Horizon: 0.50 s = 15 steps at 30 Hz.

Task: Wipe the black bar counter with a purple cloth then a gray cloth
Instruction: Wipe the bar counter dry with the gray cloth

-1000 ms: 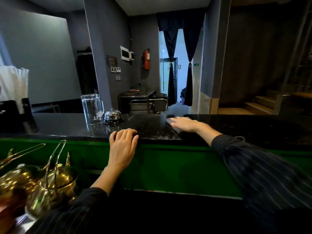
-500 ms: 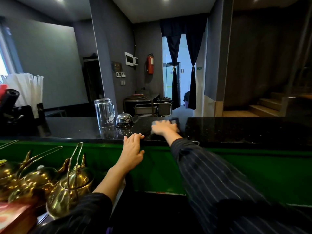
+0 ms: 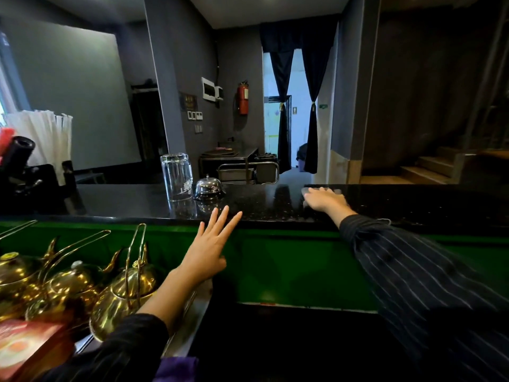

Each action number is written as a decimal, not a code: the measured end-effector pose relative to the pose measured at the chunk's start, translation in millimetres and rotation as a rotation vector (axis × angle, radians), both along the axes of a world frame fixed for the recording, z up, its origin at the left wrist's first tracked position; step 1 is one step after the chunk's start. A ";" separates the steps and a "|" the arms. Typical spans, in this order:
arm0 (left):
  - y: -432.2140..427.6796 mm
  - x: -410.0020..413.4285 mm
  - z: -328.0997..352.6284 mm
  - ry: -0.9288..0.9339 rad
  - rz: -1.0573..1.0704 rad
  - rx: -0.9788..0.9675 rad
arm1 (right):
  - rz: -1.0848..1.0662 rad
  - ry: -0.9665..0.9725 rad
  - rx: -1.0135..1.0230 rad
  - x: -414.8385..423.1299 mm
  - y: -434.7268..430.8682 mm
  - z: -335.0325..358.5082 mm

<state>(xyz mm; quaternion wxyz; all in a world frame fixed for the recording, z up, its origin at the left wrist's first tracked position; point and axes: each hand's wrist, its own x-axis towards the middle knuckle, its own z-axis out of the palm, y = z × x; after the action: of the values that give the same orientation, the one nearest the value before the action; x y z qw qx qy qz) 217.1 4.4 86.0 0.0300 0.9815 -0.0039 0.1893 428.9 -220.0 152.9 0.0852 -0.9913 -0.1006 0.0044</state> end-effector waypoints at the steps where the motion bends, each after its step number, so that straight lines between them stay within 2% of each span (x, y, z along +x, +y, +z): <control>1: 1.0 -0.1 3.8 0.040 -0.004 0.001 | -0.080 -0.001 -0.016 -5.1 7.4 1.0; 3: -0.8 -1.5 8.0 0.095 0.013 -0.016 | -0.134 -0.008 -0.037 -19.3 34.4 4.4; 4: -2.1 -2.0 9.1 0.108 0.026 -0.018 | -0.075 -0.010 -0.035 -27.5 53.3 5.8; 9: -5.4 -2.8 18.6 0.192 0.091 0.072 | 0.477 0.030 -0.027 -82.8 138.6 4.5; 12: -9.7 -8.0 21.8 0.239 0.131 0.055 | 0.671 0.090 0.047 -106.4 119.3 8.5; 15: -13.9 -10.0 28.0 0.262 0.146 0.048 | 0.682 0.070 0.091 -107.0 63.0 12.4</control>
<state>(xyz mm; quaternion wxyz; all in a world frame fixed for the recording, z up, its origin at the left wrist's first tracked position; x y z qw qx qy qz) 207.0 -9.5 114.1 -0.0071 0.9959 0.0668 0.0610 322.0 -157.1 165.3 0.1265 -0.8951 -0.4231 0.0621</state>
